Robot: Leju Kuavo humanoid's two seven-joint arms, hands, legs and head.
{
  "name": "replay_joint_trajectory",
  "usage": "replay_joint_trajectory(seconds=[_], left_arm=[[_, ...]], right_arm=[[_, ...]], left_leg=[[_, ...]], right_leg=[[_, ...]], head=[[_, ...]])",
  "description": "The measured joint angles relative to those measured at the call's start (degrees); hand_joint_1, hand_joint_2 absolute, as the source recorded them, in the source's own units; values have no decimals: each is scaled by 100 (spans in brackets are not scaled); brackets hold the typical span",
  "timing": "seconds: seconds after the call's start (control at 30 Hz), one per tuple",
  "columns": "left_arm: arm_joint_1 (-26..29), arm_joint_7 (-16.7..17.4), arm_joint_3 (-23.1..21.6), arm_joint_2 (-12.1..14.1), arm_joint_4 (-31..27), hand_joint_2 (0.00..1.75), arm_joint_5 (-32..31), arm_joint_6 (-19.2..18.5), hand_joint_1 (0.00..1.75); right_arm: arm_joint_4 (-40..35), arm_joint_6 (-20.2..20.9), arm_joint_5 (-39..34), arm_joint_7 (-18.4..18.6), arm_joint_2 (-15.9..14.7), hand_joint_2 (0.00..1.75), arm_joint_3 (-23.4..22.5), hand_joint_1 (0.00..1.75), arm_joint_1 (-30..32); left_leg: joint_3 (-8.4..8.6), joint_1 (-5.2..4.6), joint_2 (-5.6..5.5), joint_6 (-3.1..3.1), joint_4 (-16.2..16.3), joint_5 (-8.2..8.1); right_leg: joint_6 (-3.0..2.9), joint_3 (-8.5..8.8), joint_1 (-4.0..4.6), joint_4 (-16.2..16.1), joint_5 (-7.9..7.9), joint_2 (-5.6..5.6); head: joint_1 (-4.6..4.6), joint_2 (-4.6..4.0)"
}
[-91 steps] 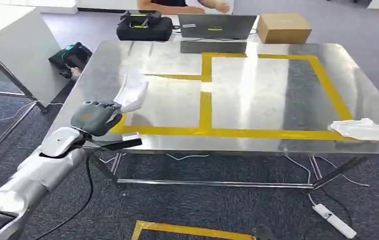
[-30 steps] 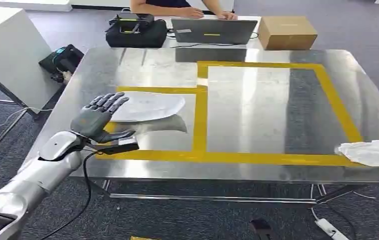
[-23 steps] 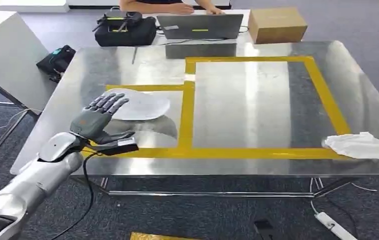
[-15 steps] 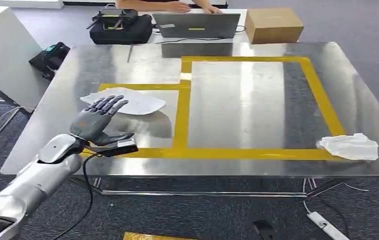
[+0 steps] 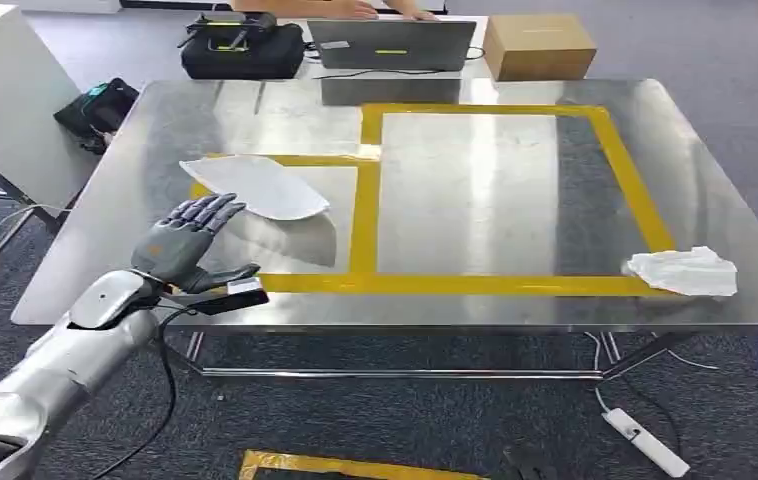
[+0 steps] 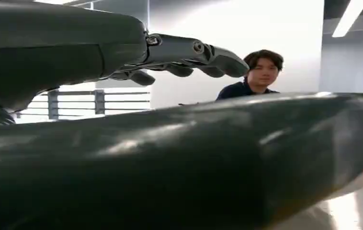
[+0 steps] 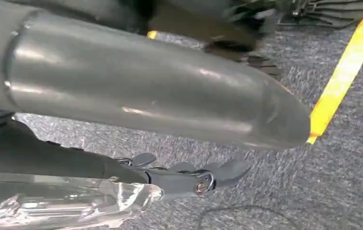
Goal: Take the parts from the cabinet and place them on the table.
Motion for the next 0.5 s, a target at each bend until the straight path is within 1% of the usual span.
replay_joint_trajectory(seconds=[0.03, 0.07, 0.1, 0.13, 0.17, 0.2, 0.23, 0.27, 0.3, 0.33, 0.37, 0.4, 0.43, 0.47, 0.5], left_arm=[[-2, 0, 13, 0, 2, 0, 2, 0, 0], [-15, 0, 15, -2, 2, 0, 2, 0, 0], [-15, 2, 15, -2, 0, 0, 2, 0, 0], [-3, 2, 18, 11, 2, 0, 2, 0, 0], [-2, 0, 20, 24, 2, 0, 2, 0, 0], [-1, 0, 20, 35, 2, 0, 4, -2, 0], [-5, 0, 22, 37, 2, 0, 4, -2, 0], [-7, 0, 22, 37, 2, 0, 4, -2, 0], [-3, 0, 22, 39, 2, 0, 4, -4, 0], [4, 0, 22, 42, 2, 0, 5, -7, 0], [8, 2, 22, 42, 2, 0, 4, -7, 0], [6, 0, 24, 42, 2, 0, 4, -7, 0], [2, 0, 24, 42, 2, 0, 4, -7, 0], [-8, 0, 29, 42, 2, 0, 4, -7, 0], [-39, 0, 33, 37, 2, 0, 4, -7, 0]], right_arm=[[-4, 0, 2, 0, 0, 0, 0, 0, 13], [-4, -4, 2, 0, -9, 0, 0, 0, 17], [-4, -4, 4, 4, -18, 0, -2, 0, 17], [-5, -4, 2, 6, -16, 0, -2, 0, 13], [-7, -4, 2, 4, -15, 0, -2, 0, -2], [-7, -4, 2, 4, -15, 0, -2, 0, -1], [-7, -4, 2, 4, -15, 0, -2, 0, 3], [-7, -4, 2, 4, -15, 0, -2, 0, 4], [-7, -4, 4, 4, -18, 0, -2, 0, 4], [-7, -4, 2, 4, -18, 0, -2, 0, 6], [-7, -4, 2, 4, -18, 0, -2, 0, 8], [-7, -4, 2, 2, -18, 0, -2, 0, 8], [-7, -4, 2, 2, -18, 0, -2, 0, 6], [-7, -4, 2, 2, -18, 0, -2, 0, -1], [-9, -4, 2, 2, -18, 0, -2, 0, -6]], left_leg=[[19, -4, 0, -30, -59, 89], [13, 9, -14, -50, -62, 159], [15, 23, -24, -91, -155, 235], [-8, 28, -35, -145, -176, 295], [-66, 38, -20, -178, -112, 74], [-138, 34, -18, -197, 199, -323], [-273, 35, -18, -216, 719, -722], [-418, 35, -18, -230, 1276, -1034], [-514, 36, -17, -239, 1746, -1245], [-505, 37, -17, -241, 2001, -1289], [-336, 37, -17, -236, 1962, -1188], [-72, 38, -16, -225, 1689, -1024], [268, 39, -15, -213, 1269, -887], [650, 42, -16, -206, 790, -870], [960, 27, -19, -195, 334, -1081]], right_leg=[[-149, -105, 11, 87, 101, 32], [-163, -167, 27, 71, 108, 35], [-228, -197, 48, 88, 148, 32], [-321, -222, 37, 51, 240, 28], [-392, -239, 12, 52, 309, 2], [-460, -305, 13, 57, 378, 1], [-478, -378, 17, 57, 440, -4], [-482, -462, 20, 64, 497, -13], [-478, -548, 21, 81, 550, -19], [-470, -630, 21, 95, 601, -29], [-453, -710, 20, 110, 652, -37], [-437, -783, 17, 128, 696, -43], [-418, -842, 11, 142, 733, -44], [-392, -890, 6, 165, 775, -43], [-359, -945, 37, 178, 811, -38]], head=[[-40, 0], [-18, 0], [-16, 0], [-9, 0], [-22, 0], [-72, 0], [-77, 0], [-79, 0], [-81, 0], [-79, 0], [-81, 0], [-79, 0], [-81, 0], [-81, 0], [-88, 0]])
